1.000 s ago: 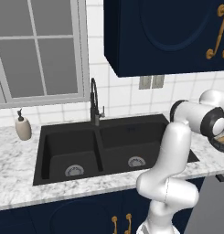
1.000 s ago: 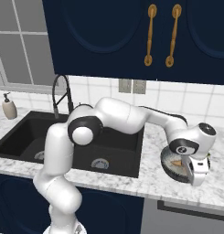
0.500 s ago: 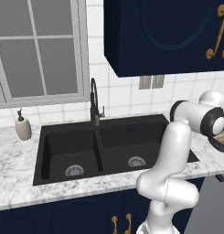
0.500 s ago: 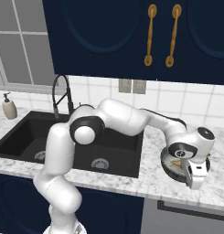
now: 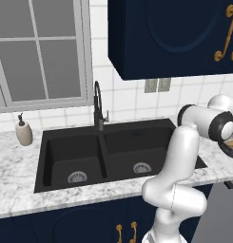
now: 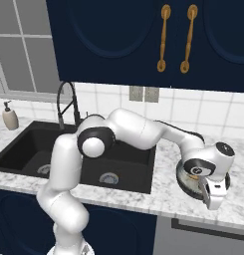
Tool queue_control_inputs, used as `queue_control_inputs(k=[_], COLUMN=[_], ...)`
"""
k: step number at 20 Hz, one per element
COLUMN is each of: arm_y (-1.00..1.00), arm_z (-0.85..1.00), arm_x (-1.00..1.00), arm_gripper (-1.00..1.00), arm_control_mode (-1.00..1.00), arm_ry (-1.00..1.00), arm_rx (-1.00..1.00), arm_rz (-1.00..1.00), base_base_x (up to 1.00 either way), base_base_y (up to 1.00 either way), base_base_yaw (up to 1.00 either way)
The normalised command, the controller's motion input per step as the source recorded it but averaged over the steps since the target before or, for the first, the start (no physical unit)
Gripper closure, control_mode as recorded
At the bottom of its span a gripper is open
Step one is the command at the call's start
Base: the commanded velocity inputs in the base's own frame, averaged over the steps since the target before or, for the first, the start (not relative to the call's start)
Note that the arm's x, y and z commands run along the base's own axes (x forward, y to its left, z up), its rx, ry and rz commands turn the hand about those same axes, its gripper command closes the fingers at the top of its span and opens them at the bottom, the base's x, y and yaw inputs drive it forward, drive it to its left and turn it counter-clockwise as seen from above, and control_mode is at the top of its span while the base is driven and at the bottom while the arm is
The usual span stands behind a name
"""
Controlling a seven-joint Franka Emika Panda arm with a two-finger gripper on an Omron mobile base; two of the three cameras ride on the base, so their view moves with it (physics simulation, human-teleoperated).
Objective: Pick the sweet potato from the sink and place it in the bowl. Then pick the bowl and place it in the microwave. Then close the microwave door and press the start button.
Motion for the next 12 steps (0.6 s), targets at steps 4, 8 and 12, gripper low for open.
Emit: queue_control_inputs(k=[4,8,12], arm_y=[0.0,0.11,0.42], arm_z=[-0.01,0.24,0.85], arm_x=[0.0,-0.13,-0.39], arm_gripper=[1.0,1.0,1.0], arm_control_mode=[-1.0,-1.0,-1.0], arm_ry=[0.0,-0.03,-0.11], arm_rx=[0.0,0.0,-0.04], arm_rz=[0.0,0.0,0.0], base_base_x=[0.0,0.0,0.0], base_base_y=[0.0,0.0,0.0], base_base_yaw=[0.0,0.0,0.0])
